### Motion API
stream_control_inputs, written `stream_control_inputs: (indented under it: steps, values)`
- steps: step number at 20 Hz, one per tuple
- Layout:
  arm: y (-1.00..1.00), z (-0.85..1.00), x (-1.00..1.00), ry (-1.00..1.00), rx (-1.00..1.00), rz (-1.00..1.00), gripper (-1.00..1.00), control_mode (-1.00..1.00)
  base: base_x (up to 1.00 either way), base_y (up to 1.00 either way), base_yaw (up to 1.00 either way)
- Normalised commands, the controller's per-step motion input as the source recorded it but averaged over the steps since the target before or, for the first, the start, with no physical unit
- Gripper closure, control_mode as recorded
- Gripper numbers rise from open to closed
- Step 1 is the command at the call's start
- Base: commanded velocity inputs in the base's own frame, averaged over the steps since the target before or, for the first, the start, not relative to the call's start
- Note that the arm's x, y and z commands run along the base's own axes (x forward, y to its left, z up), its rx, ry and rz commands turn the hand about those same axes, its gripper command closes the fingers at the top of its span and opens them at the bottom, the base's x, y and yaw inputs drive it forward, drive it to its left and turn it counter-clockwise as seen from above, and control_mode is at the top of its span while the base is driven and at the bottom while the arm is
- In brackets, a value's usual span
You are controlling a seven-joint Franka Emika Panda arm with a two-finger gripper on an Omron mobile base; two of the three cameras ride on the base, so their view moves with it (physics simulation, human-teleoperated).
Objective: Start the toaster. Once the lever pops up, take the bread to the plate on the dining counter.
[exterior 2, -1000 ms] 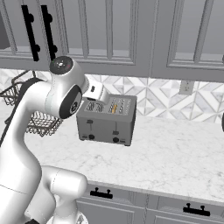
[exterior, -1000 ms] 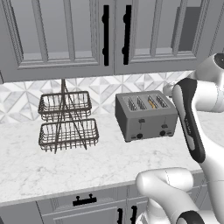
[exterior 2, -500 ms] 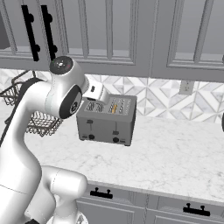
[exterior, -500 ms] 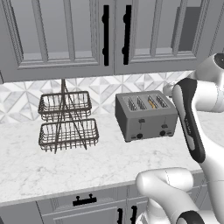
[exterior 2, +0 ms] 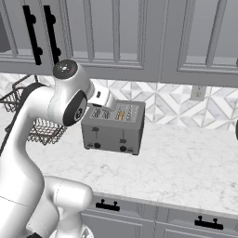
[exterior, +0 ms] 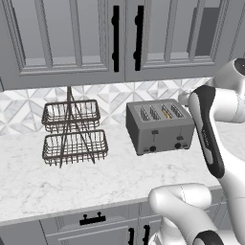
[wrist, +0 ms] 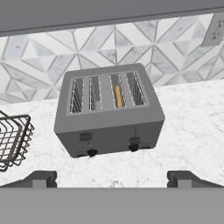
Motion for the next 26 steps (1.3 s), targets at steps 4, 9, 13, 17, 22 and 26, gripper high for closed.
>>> stream_control_inputs:
  steps: [4,9,13,17,22,26]
  values:
    - [0.0,0.0,0.0,0.0,0.0,0.0,-1.0,-1.0,0.0,0.0,0.0]
    - [0.0,0.0,0.0,0.0,0.0,0.0,-1.0,-1.0,0.0,0.0,0.0]
    - [0.0,0.0,0.0,0.0,0.0,0.0,-1.0,-1.0,0.0,0.0,0.0]
    - [0.0,0.0,0.0,0.0,0.0,0.0,-1.0,-1.0,0.0,0.0,0.0]
    - [0.0,0.0,0.0,0.0,0.0,0.0,-1.0,-1.0,0.0,0.0,0.0]
    - [0.0,0.0,0.0,0.0,0.0,0.0,-1.0,-1.0,0.0,0.0,0.0]
